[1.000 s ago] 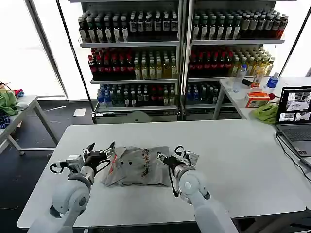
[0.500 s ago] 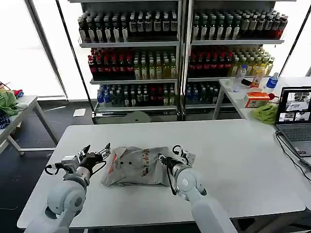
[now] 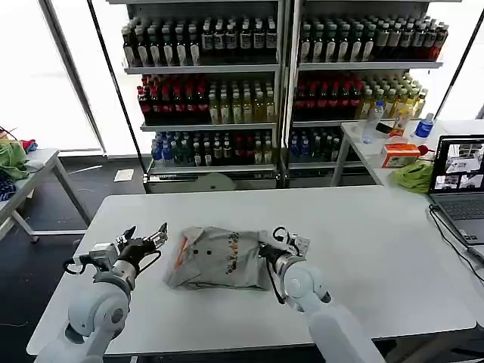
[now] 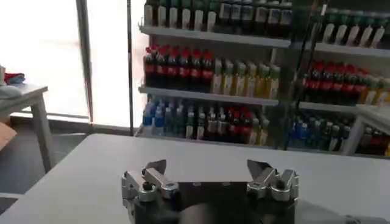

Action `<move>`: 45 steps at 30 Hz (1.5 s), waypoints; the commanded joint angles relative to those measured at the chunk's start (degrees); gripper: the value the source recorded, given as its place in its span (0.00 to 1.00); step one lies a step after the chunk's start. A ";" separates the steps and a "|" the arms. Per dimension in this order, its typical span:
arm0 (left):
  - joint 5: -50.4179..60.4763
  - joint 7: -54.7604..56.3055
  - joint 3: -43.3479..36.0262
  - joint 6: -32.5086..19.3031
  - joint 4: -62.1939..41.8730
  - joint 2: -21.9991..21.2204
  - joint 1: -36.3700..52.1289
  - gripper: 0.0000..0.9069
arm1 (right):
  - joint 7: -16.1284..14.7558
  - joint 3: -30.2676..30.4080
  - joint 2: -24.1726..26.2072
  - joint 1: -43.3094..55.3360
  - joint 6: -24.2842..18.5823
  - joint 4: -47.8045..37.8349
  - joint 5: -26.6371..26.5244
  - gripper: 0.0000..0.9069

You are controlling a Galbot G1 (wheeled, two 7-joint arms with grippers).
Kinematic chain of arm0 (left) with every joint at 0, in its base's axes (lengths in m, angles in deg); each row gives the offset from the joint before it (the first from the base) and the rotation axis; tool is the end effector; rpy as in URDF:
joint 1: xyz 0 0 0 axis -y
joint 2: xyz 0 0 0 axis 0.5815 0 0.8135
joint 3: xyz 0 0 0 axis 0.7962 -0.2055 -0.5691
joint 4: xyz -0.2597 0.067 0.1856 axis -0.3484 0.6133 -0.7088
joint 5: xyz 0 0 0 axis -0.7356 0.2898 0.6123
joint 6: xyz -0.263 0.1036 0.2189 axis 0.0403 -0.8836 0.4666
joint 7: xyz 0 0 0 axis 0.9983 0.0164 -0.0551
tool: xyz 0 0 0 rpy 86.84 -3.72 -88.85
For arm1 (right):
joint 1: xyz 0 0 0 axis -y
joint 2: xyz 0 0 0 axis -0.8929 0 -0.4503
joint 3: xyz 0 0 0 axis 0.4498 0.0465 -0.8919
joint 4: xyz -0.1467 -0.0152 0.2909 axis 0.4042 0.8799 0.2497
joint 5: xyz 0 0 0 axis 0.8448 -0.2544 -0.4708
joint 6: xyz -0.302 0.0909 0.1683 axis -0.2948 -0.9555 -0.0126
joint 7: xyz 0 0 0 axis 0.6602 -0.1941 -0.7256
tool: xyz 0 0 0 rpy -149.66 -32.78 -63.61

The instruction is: Fold and organize the clothes.

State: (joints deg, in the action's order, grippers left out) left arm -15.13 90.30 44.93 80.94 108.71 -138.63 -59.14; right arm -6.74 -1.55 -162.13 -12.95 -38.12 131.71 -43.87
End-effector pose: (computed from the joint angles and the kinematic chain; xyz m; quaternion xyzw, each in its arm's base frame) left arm 0.3067 0.0551 -0.1948 0.0135 -0.9836 0.0453 0.1740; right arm 0.3893 0.0753 -0.2487 0.0974 -0.9228 -0.1822 0.3253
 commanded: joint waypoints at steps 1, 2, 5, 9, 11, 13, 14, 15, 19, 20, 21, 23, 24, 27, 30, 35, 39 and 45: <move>0.04 0.13 -0.18 0.36 0.25 -0.41 -0.15 1.00 | -2.33 -0.51 9.50 3.19 -0.01 -1.04 -0.15 0.00; 0.04 0.15 -0.37 0.39 0.21 -0.46 -0.07 1.00 | -2.63 -0.93 10.35 3.24 -0.01 -1.20 -0.09 0.00; 0.09 0.16 -0.42 0.49 0.27 -0.58 -0.25 1.00 | -3.74 -1.30 11.27 4.30 -0.04 -3.40 0.91 0.00; 0.06 0.17 -0.33 0.64 0.91 -0.75 -0.67 1.00 | -6.13 -1.76 11.22 6.26 -0.07 -7.64 4.49 0.00; 0.07 0.16 -0.27 0.67 1.14 -0.86 -0.73 1.00 | -7.26 -1.78 11.05 6.86 -0.11 -8.80 6.62 0.00; 0.05 0.16 -0.25 0.69 1.28 -1.02 -0.89 1.00 | -8.91 -1.29 10.74 7.57 -0.10 -10.12 9.30 0.24; 0.05 0.15 -0.25 0.70 1.32 -1.08 -0.98 1.00 | -9.10 -0.93 10.49 7.77 -0.15 -10.73 10.81 1.00; 0.05 0.12 -0.23 0.71 1.48 -1.23 -1.16 1.00 | -10.91 -0.64 9.73 8.09 -0.24 -12.07 14.50 1.00; 0.07 0.11 -0.24 0.76 1.99 -1.64 -1.72 1.00 | -10.66 -1.98 7.18 9.43 -0.37 -15.63 19.16 1.00; 0.07 0.11 -0.23 0.78 2.03 -1.70 -1.82 1.00 | -10.63 -2.51 7.17 9.46 -0.64 -15.64 19.53 1.00; 0.07 0.09 -0.21 0.81 2.03 -1.69 -1.94 1.00 | -10.43 -2.75 7.33 9.28 -1.14 -15.31 19.96 1.00; 0.03 -0.03 0.10 0.79 2.04 -1.54 -2.45 1.00 | -9.95 -3.54 7.81 8.29 -1.74 -13.58 20.60 1.00; 0.01 -0.03 0.18 0.78 2.07 -1.50 -2.67 1.00 | -9.79 -3.91 8.10 7.85 -1.69 -12.37 20.58 1.00; 0.02 -0.04 0.09 0.79 2.47 -1.69 -2.90 1.00 | -9.36 -5.67 9.33 5.53 -0.98 -6.75 20.40 1.00; 0.18 0.05 0.02 0.39 3.30 -2.30 -2.88 1.00 | -8.32 -7.65 11.05 2.92 -0.35 -0.40 20.75 1.00; 3.25 -1.03 1.13 -1.91 5.56 -3.73 -4.91 1.00 | -9.58 -13.29 16.37 -2.47 -1.44 10.88 25.72 1.00; 6.38 -2.21 2.32 -5.43 6.63 -5.33 -6.87 1.00 | -11.21 -20.67 18.69 -9.59 -4.67 19.66 33.73 1.00; 14.15 -3.95 2.49 -7.44 9.97 -7.83 -9.97 1.00 | -11.21 -30.63 19.77 -20.59 -3.66 27.52 35.55 1.00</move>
State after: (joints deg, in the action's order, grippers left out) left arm -10.70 88.48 46.68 77.77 114.54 -143.20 -64.85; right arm -16.84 -16.51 -146.61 -17.24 -40.60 140.96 -17.24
